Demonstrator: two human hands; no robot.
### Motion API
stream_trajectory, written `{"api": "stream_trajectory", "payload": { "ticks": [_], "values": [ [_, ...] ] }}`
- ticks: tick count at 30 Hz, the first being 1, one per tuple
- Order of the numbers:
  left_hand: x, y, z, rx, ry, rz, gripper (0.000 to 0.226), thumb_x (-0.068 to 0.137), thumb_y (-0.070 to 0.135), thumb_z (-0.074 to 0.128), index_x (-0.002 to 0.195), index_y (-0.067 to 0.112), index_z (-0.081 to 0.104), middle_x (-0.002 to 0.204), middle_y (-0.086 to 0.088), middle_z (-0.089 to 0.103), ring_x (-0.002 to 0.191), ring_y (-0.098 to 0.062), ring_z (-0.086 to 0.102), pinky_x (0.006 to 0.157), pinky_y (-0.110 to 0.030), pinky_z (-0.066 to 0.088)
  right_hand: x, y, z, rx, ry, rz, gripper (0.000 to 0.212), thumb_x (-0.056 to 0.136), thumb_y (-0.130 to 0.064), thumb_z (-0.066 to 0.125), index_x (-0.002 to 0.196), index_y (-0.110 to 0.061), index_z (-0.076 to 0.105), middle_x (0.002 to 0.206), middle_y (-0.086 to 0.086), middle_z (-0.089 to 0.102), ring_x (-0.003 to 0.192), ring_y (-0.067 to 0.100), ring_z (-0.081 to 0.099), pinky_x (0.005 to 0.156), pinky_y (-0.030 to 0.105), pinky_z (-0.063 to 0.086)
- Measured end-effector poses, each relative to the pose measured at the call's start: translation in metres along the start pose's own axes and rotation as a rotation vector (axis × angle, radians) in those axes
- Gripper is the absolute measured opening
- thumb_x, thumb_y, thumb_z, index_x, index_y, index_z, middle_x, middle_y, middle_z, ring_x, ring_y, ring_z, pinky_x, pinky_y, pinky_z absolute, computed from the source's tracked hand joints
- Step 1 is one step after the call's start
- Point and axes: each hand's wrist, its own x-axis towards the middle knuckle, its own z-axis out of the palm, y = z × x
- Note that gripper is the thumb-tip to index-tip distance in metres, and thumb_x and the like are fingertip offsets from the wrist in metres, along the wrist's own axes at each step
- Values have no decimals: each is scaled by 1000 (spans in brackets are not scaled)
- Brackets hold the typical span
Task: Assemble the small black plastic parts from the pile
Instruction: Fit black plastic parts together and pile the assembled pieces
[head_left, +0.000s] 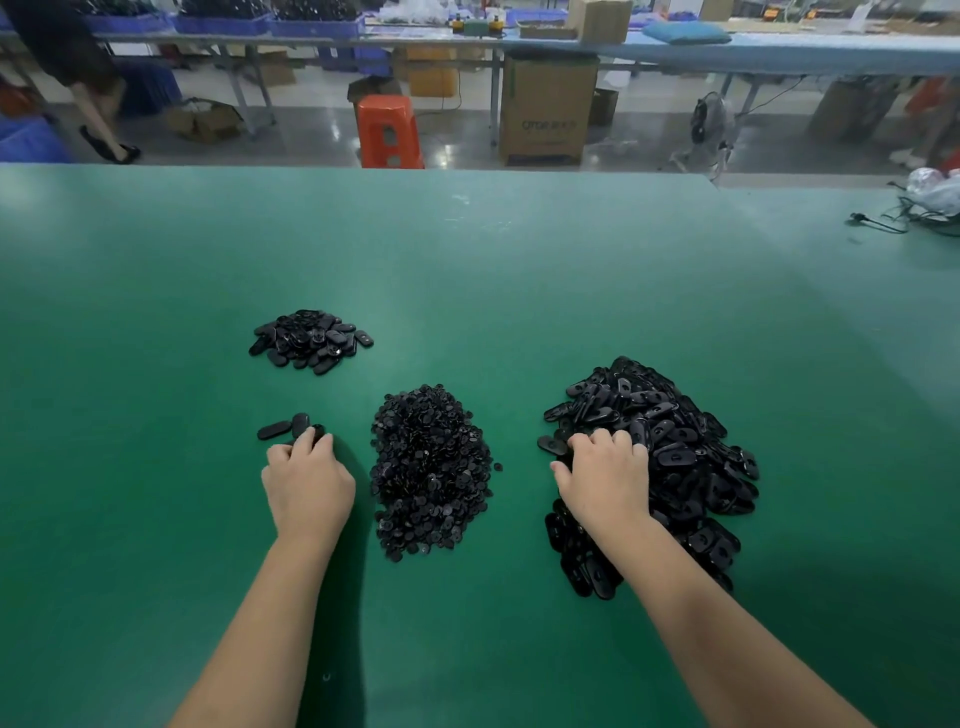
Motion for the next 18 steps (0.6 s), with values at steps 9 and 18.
{"api": "stream_trajectory", "payload": {
  "ticks": [9, 18],
  "values": [
    [-4, 59, -3, -243, 66, 237, 31, 96, 15, 58, 124, 8, 69, 126, -13, 64, 115, -32, 52, 100, -44, 44, 23, -13, 1, 89, 56, -114, 29, 100, -41, 54, 121, -22, 61, 118, 3, 53, 112, 24, 46, 96, 35, 39],
    [-23, 94, 5, -198, -34, 401, 31, 97, 30, 58, 123, 19, 69, 109, -4, 62, 105, -25, 51, 91, -37, 44, 31, -12, 5, 50, -54, -141, 12, 97, -19, 59, 109, -17, 62, 114, 3, 54, 111, 23, 47, 92, 32, 41]
  ]
}}
